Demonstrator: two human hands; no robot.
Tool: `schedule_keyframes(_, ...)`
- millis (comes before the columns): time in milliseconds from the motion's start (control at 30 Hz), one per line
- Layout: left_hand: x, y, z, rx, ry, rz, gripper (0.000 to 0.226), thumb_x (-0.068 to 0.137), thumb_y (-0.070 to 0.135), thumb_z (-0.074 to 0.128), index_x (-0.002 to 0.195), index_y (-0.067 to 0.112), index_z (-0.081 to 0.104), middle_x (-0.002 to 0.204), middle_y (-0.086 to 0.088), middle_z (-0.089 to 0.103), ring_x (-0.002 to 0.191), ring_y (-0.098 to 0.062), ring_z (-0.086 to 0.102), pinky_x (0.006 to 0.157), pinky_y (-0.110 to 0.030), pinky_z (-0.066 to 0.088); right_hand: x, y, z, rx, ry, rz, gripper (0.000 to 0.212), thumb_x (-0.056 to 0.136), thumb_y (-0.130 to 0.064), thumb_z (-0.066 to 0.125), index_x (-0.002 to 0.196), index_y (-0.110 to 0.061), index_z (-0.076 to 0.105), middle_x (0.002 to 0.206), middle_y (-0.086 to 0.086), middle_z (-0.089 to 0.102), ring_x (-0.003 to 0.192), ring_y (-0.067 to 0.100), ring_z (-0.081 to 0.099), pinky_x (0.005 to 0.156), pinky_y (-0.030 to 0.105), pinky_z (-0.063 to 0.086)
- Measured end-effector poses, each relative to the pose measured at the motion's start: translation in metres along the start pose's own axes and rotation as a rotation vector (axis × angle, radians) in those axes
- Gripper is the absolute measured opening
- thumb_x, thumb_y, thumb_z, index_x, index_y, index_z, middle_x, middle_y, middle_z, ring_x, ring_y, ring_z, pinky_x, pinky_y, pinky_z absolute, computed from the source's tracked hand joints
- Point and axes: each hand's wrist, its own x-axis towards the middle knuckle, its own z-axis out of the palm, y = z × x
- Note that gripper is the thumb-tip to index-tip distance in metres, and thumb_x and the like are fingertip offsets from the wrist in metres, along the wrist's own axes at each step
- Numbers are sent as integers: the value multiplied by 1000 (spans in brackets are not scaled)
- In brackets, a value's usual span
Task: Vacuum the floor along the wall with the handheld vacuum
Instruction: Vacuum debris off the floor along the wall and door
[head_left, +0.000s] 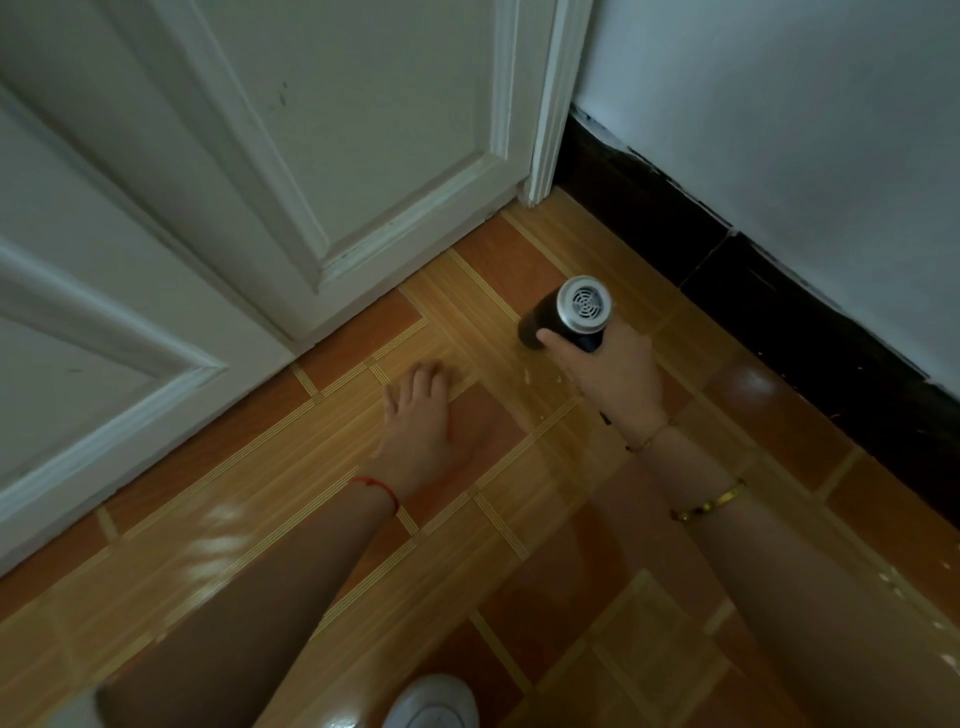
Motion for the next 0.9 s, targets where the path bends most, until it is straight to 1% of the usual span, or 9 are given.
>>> schedule_keyframes(67, 3, 6, 2, -15, 18, 53, 106, 74, 48, 77, 155, 16, 16, 162, -5, 13, 151, -27, 2, 119, -59, -1, 3, 6, -12, 8, 64, -2, 65, 76, -54, 72, 130, -20, 57, 119, -3, 68, 108, 13, 63, 86, 27, 50)
schedule_keyframes(167, 10, 17, 7, -49, 29, 115, 109, 74, 47, 78, 156, 20, 12, 164, -2, 7, 152, -26, -3, 119, -60, -3, 9, 15, -28, -24, 131, 17, 69, 77, -51, 73, 134, -16, 55, 125, 1, 66, 115, 15, 61, 86, 21, 44)
schedule_keyframes(300, 16, 35, 11, -38, -6, 189, 105, 78, 52, 72, 156, 19, 10, 166, -2, 0, 152, -25, -7, 120, -58, -5, 15, 30, -43, -58, 197, 62, 72, 75, -58, 70, 134, -19, 55, 123, 1, 67, 113, 18, 62, 85, 27, 49)
schedule_keyframes(467, 23, 55, 13, -22, -58, 244, 105, 79, 51, 71, 157, 18, 9, 166, -2, -3, 152, -25, -10, 120, -56, -9, 24, 38, -55, -24, 89, 111, 65, 70, -58, 72, 121, -19, 61, 104, 3, 71, 95, 22, 69, 83, 38, 57)
schedule_keyframes(600, 26, 63, 17, -6, -84, 256, 106, 80, 52, 70, 157, 16, 7, 166, -3, -3, 152, -26, -9, 120, -56, -9, 31, 42, -60, -42, 153, 88, 73, 68, -64, 69, 126, -21, 58, 117, 0, 69, 105, 19, 66, 88, 38, 54)
schedule_keyframes(700, 27, 65, 21, 10, -93, 268, 106, 81, 52, 70, 157, 15, 7, 166, -3, -2, 152, -26, -10, 119, -57, -9, 39, 42, -65, -22, 156, 96, 72, 71, -60, 71, 129, -19, 58, 120, 1, 68, 111, 18, 64, 91, 34, 52)
schedule_keyframes(800, 26, 64, 26, 17, -89, 270, 106, 81, 55, 67, 157, 15, 6, 166, -3, -3, 152, -24, -12, 119, -57, -10, 43, 38, -65, 10, 113, 110, 73, 69, -62, 70, 127, -20, 58, 110, 1, 71, 92, 22, 70, 79, 37, 59)
schedule_keyframes(867, 25, 63, 29, 23, -83, 273, 105, 82, 56, 66, 157, 15, 5, 166, -3, -4, 152, -24, -13, 119, -57, -10, 42, 34, -64, 25, 58, 130, 63, 74, -54, 73, 122, -16, 59, 93, 1, 71, 67, 16, 70, 58, 24, 58)
schedule_keyframes(900, 24, 63, 29, 25, -79, 275, 105, 82, 56, 65, 157, 16, 4, 166, -3, -4, 152, -24, -13, 119, -57, -9, 39, 31, -64, 17, 32, 137, 55, 77, -49, 73, 117, -14, 59, 84, 0, 69, 56, 10, 66, 48, 15, 51)
